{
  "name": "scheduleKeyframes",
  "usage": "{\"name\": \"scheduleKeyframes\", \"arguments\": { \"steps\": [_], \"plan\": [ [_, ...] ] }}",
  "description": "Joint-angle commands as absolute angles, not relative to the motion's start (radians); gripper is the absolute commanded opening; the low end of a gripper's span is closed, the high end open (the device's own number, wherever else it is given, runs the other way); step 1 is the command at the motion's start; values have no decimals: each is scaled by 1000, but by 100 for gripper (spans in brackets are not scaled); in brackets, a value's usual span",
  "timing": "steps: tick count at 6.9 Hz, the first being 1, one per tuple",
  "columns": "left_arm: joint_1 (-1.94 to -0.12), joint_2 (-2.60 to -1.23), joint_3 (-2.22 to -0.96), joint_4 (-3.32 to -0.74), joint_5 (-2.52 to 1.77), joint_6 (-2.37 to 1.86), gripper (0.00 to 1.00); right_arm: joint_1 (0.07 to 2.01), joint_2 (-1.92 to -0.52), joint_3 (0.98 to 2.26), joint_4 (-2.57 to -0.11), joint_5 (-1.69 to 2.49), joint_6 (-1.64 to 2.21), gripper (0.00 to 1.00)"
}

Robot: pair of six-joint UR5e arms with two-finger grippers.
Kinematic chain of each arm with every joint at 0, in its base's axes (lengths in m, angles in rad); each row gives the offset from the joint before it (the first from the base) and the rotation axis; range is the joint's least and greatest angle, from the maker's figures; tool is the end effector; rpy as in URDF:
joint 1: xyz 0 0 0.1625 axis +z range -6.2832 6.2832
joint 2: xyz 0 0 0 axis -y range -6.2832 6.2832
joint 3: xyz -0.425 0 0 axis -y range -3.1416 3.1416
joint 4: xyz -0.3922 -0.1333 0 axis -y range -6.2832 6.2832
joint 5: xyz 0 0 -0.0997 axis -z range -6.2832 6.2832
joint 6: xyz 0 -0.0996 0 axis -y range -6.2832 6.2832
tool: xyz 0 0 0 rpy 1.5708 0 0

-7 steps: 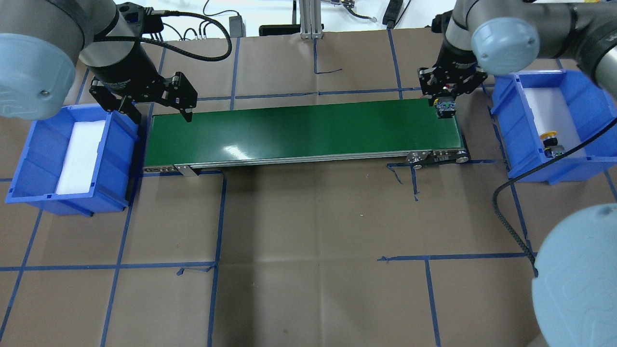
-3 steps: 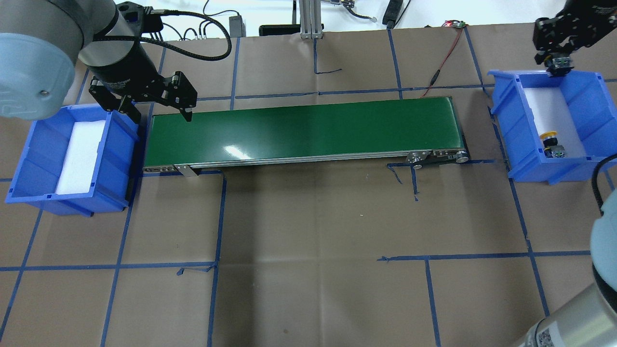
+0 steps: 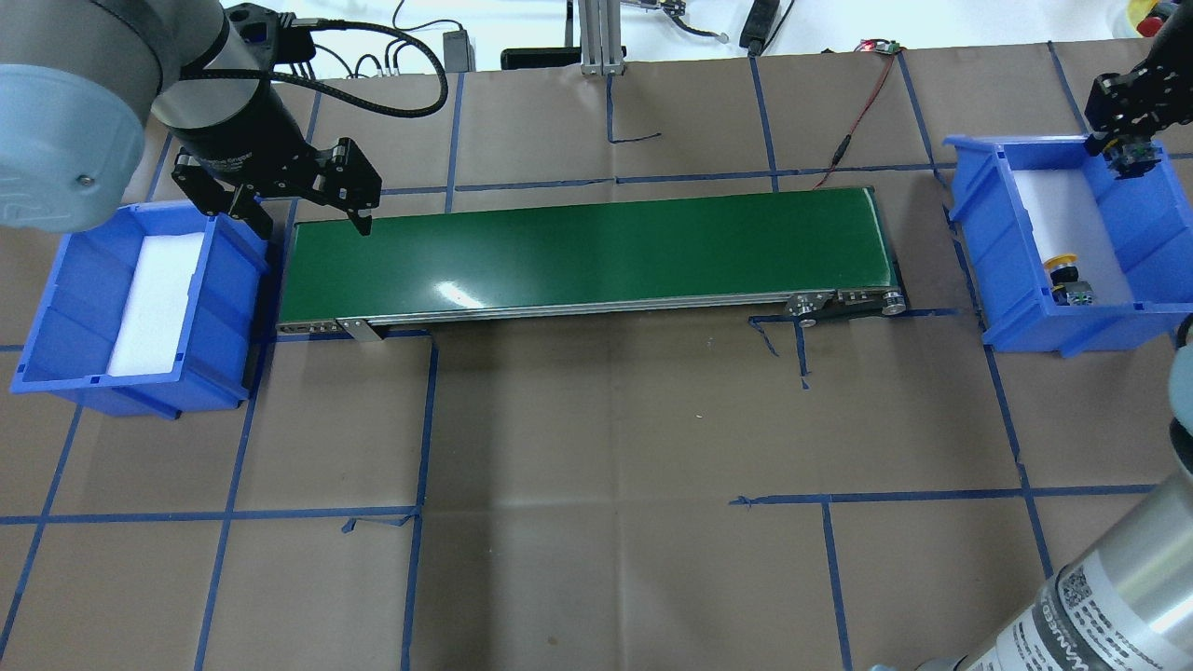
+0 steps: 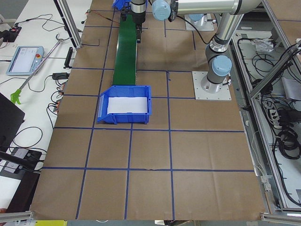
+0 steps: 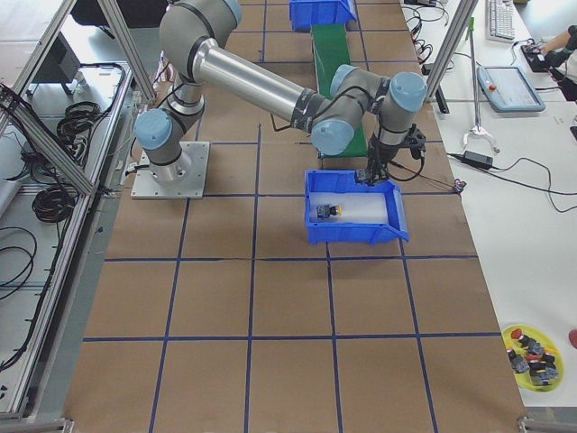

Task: Transport two buttons from left to right
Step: 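Carry the red button with the right gripper into the bin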

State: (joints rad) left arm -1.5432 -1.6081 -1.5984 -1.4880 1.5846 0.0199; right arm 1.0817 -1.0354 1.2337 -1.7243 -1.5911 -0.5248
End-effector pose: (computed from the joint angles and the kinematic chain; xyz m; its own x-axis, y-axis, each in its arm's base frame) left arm -0.1178 -0.5121 0.4640 -0.9999 -0.0079 -0.0142 -0.0077 0.9998 -0.0176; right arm -0.2113 -0.6765 0.3468 -0.9993 -0.0360 -0.0049 -0.0362 0.9981 0.0489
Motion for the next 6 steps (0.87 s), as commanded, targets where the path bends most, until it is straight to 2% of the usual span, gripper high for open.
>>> {"name": "scheduleKeyframes", "arguments": {
  "steps": [1, 6],
  "plan": [
    [-1543, -1609, -1598, -1488, 1585, 18, 100, 1074, -991, 1259, -1761, -1591, -546, 5],
    [-1543, -1609, -1598, -1488, 1585, 18, 100, 1074, -948, 1379, -1914, -1594, -546, 5]
  ]
}}
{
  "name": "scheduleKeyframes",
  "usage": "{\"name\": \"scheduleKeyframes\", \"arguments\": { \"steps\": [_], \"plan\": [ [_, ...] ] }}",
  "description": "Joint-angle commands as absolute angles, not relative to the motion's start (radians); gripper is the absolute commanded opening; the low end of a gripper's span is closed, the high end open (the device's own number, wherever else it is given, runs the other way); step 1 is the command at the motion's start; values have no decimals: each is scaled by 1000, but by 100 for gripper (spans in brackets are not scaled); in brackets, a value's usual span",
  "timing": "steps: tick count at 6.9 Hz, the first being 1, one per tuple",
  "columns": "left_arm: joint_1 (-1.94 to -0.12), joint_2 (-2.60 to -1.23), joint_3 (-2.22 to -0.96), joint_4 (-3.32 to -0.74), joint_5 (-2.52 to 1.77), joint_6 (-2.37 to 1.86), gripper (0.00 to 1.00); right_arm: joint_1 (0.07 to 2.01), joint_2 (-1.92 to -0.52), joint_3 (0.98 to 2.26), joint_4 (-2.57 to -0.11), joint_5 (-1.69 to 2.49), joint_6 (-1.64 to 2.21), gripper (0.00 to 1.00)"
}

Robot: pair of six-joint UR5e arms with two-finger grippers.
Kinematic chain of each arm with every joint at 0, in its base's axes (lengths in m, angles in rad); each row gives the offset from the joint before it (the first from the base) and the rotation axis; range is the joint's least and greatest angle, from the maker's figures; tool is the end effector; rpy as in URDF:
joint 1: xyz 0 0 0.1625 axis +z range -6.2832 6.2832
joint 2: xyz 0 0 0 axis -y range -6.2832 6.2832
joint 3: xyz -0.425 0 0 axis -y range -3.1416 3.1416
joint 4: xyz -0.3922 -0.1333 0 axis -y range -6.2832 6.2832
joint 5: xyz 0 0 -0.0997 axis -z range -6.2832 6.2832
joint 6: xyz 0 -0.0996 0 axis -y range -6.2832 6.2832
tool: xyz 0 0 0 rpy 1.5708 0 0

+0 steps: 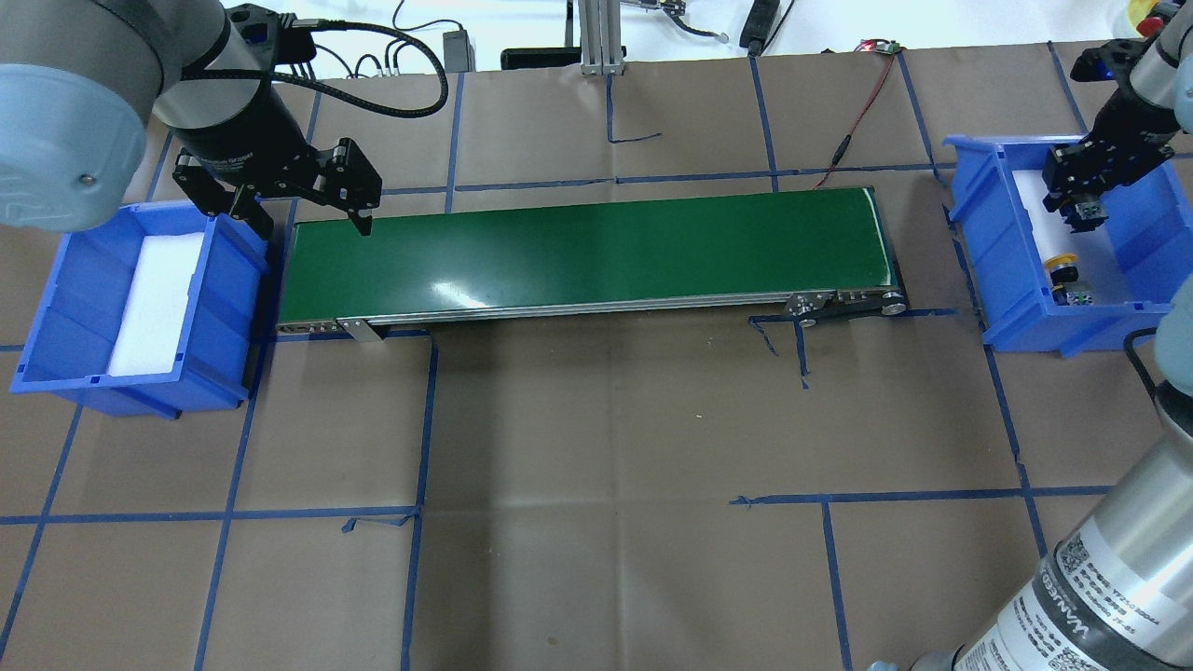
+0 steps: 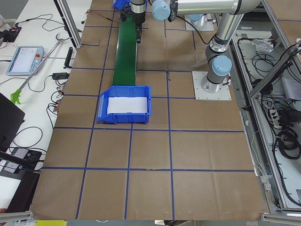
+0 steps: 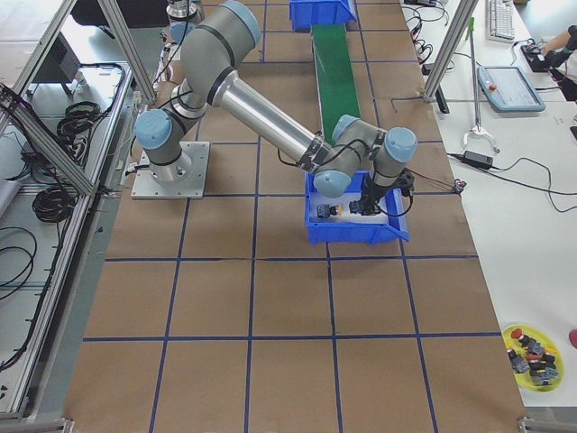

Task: Transport two buttons from left to right
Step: 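Carry the red button with the right gripper into the bin, then release the red button beside the yellow one and lift the right gripper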

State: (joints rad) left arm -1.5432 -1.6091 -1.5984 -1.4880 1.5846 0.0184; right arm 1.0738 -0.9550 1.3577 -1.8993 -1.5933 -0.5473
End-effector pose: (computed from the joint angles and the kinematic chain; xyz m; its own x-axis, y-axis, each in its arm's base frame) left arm -0.1178 -0.5124 0.4635 -0.9999 -0.0094 -0.0141 -0.0092 0.9998 -0.0166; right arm -0.2178 -0.6764 0.2490 -0.9985 -0.0504 -0.0194 -0.0517 0.9958 0.0750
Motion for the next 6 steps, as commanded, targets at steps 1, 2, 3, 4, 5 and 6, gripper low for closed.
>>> {"name": "scheduleKeyframes", "arguments": {
  "steps": [1, 2, 3, 4, 5, 6],
  "plan": [
    [-1543, -1609, -1598, -1488, 1585, 18, 100, 1075, -940, 1381, -1934, -1598, -543, 6],
    [-1543, -1609, -1598, -1488, 1585, 18, 100, 1077, -934, 1381, -1934, -1597, -542, 7],
    [-1543, -1609, -1598, -1488, 1585, 18, 100, 1077, -934, 1379, -1934, -1597, -540, 26],
    [-1543, -1609, -1598, -1488, 1585, 18, 100, 1078, -934, 1378, -1934, -1595, -538, 72],
    [-1543, -1609, -1598, -1488, 1585, 18, 100, 1080, -936, 1371, -1934, -1592, -537, 79],
    [-1543, -1609, -1598, -1488, 1585, 18, 100, 1081, -937, 1365, -1934, -1589, -537, 79]
  ]
}}
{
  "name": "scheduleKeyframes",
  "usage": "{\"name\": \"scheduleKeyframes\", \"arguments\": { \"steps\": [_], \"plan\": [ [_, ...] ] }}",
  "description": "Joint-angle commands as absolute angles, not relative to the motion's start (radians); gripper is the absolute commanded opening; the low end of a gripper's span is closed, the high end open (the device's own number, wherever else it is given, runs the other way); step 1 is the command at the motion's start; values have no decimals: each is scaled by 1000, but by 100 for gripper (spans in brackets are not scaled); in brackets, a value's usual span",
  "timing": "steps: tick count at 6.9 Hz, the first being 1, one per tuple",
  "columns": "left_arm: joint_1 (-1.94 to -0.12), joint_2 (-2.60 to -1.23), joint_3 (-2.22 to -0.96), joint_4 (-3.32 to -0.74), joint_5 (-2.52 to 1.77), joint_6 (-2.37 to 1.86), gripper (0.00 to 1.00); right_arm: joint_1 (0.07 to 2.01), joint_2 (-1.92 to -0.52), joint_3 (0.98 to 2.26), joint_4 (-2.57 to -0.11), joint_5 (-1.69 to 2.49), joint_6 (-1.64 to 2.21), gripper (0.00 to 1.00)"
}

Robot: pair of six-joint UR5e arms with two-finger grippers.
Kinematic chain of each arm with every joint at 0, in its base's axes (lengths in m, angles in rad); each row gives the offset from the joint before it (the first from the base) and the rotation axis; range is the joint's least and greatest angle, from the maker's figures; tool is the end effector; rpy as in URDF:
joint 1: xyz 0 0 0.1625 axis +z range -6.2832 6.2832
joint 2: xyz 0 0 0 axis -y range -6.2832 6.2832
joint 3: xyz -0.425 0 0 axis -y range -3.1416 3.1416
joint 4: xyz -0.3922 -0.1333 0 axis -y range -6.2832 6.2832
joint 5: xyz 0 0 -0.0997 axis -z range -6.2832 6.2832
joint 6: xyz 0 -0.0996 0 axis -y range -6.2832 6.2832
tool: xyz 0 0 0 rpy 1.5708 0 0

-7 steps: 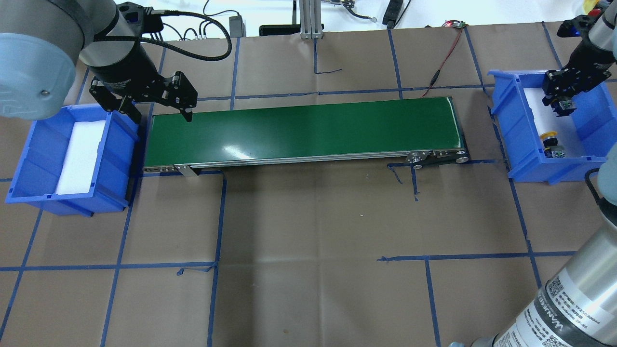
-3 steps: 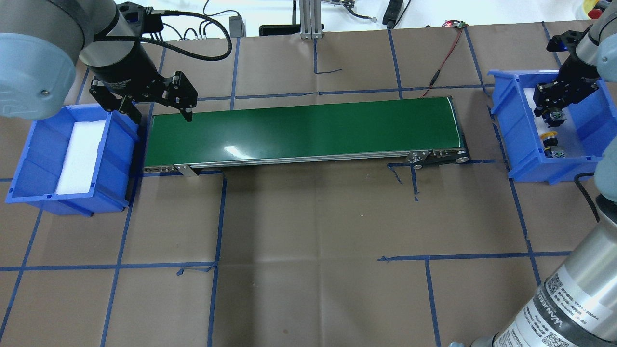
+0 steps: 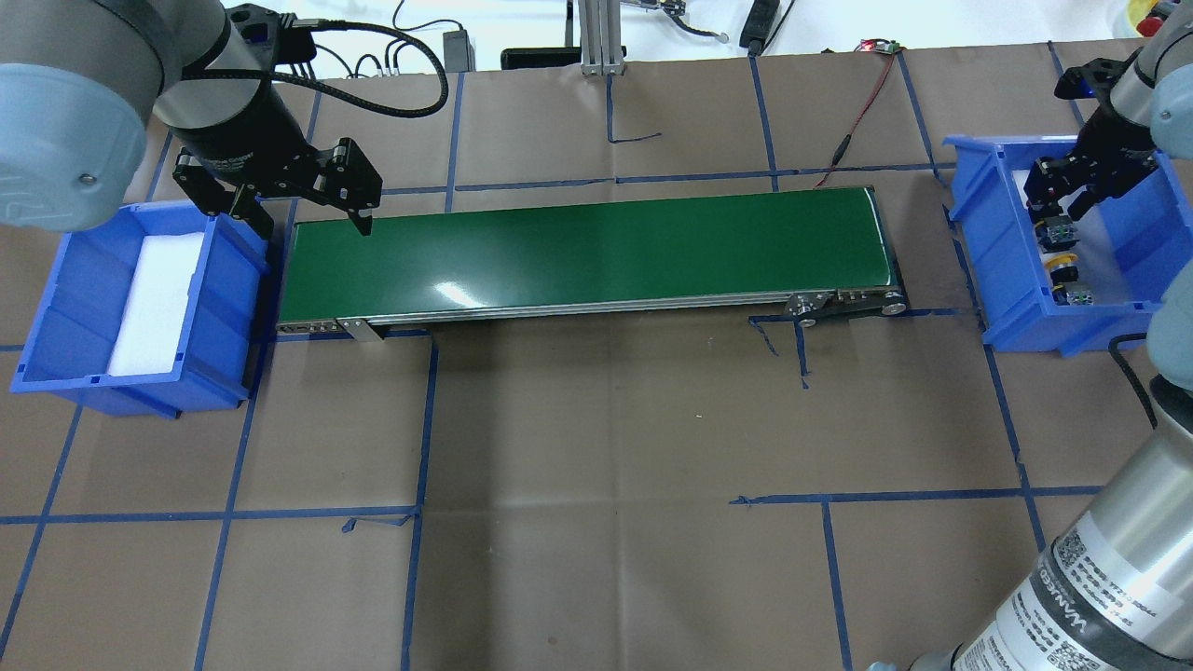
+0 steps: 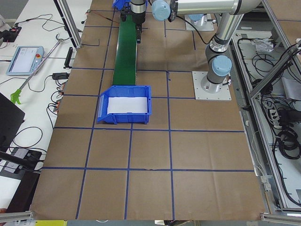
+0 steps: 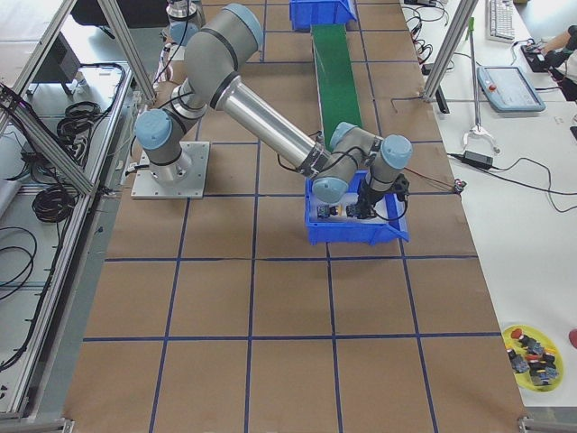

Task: Transport two buttons from left to right
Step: 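Release the red button beside the yellow one and lift the right gripper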

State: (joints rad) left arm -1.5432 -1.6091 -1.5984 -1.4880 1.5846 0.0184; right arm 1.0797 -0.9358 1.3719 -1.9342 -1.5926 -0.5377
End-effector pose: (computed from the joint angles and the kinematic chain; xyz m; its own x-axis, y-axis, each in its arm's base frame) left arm -0.1178 -0.5124 0.4635 -0.9999 -0.0094 -0.0141 -0.0092 0.9998 -0.0166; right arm -0.2144 -0.6789 0.2324 -0.9987 -0.0467 -0.0185 -0.0479 0.9961 0.0735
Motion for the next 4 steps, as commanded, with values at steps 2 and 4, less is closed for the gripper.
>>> {"name": "scheduleKeyframes", "arguments": {
  "steps": [2, 4],
  "plan": [
    [-1543, -1608, -1598, -1488, 1585, 18, 100, 1085, -965, 1358, -1931, -1586, -532, 79],
    [-1543, -1608, -1598, -1488, 1585, 18, 100, 1086, -1062, 1361, -1919, -1583, -532, 100]
  ]
}}
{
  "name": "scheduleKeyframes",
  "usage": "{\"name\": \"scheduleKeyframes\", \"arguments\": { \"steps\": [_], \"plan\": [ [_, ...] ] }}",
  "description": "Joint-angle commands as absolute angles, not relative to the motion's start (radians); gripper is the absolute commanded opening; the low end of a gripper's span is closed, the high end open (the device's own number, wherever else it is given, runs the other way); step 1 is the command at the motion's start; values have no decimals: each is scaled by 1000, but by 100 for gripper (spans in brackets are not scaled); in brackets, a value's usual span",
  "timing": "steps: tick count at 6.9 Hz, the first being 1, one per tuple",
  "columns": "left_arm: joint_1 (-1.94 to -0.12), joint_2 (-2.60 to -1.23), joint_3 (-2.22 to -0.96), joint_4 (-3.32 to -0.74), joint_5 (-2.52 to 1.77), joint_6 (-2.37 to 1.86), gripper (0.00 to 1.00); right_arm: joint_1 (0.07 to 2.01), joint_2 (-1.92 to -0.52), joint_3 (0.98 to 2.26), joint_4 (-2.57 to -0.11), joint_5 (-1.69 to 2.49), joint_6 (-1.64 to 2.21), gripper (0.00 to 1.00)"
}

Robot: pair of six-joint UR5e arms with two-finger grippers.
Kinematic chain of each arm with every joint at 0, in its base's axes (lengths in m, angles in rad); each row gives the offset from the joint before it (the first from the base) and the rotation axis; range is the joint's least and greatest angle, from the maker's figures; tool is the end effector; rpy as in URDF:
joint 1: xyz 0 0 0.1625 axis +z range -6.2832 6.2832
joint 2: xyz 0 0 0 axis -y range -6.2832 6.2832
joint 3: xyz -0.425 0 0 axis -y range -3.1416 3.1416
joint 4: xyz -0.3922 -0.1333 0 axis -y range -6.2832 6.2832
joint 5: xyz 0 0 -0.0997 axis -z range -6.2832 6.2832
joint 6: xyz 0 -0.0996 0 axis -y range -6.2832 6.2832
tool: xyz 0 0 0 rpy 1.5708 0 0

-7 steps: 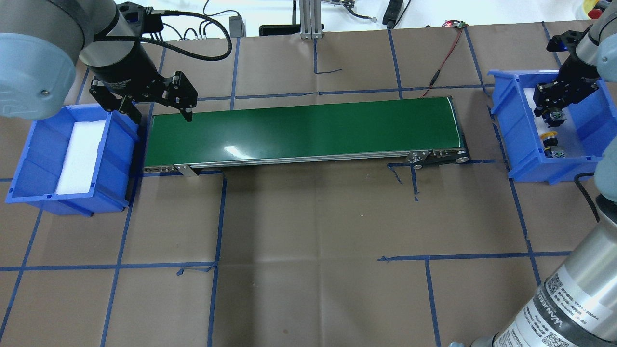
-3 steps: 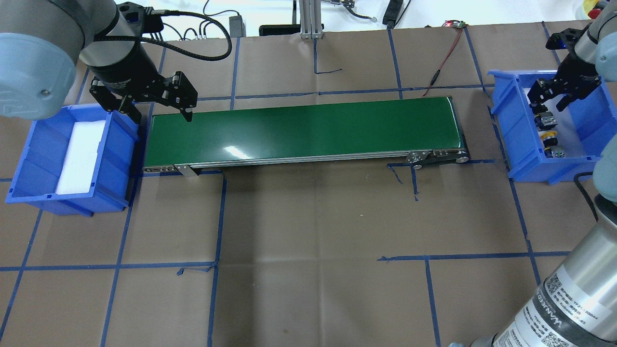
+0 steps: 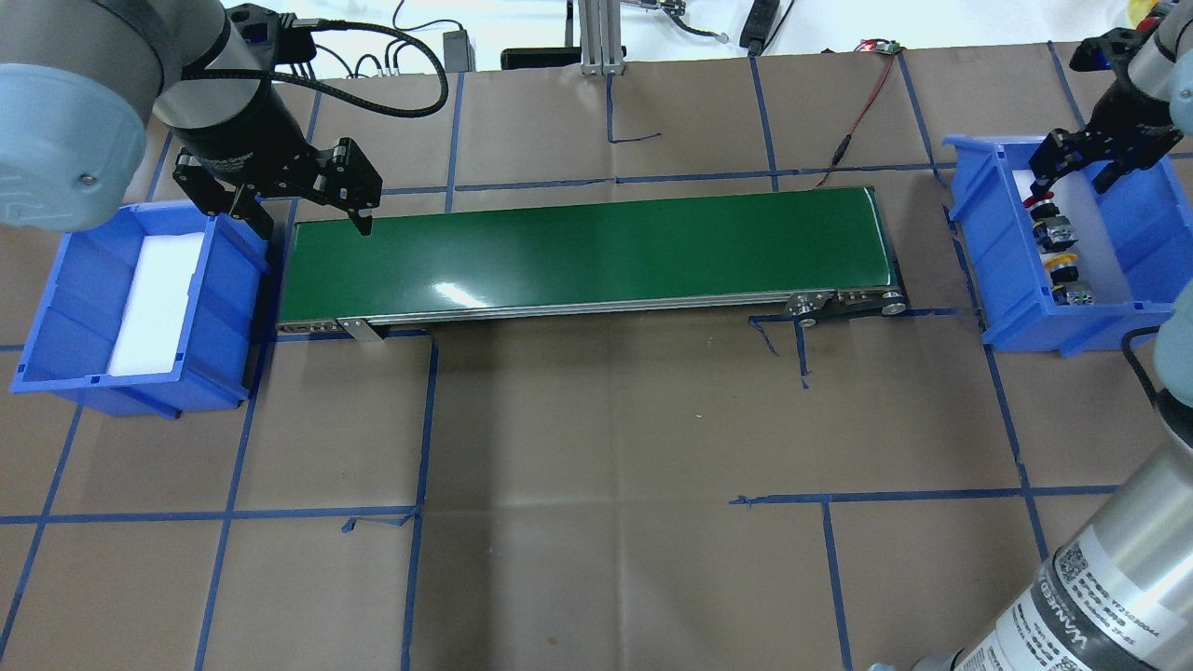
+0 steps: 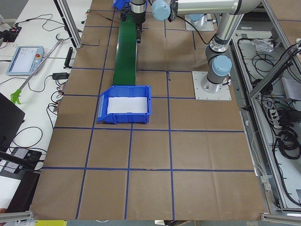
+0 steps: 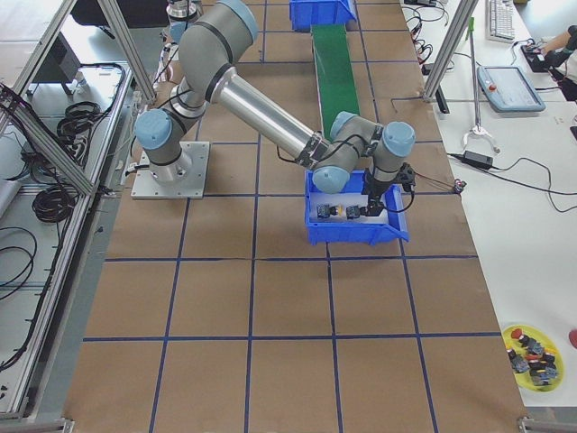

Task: Transport two buttons from left to right
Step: 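Release the red button beside the yellow one and lift the right gripper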

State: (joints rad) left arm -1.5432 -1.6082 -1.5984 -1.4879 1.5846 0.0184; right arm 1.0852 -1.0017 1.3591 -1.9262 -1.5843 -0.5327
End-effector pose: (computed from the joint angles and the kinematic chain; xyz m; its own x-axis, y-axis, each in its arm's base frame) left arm -0.1178 -0.5122 0.4639 -0.9999 -0.0094 -0.0141 -0.0092 0.9998 -0.0176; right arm -0.2081 -0.6771 0.2835 -0.9988 -0.0471 0.0106 -0.0471 0.9989 0.0086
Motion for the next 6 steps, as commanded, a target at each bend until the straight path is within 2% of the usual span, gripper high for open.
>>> {"name": "scheduleKeyframes", "arguments": {
  "steps": [1, 3, 6],
  "plan": [
    [-1543, -1608, -1598, -1488, 1585, 18, 100, 1088, -1124, 1362, -1914, -1574, -534, 100],
    [-1543, -1608, -1600, -1488, 1585, 20, 100, 1164, -1256, 1364, -1878, -1545, -503, 100],
    [-1543, -1608, -1600, -1488, 1585, 20, 100, 1375, -1415, 1373, -1613, -1463, -208, 100]
  ]
}}
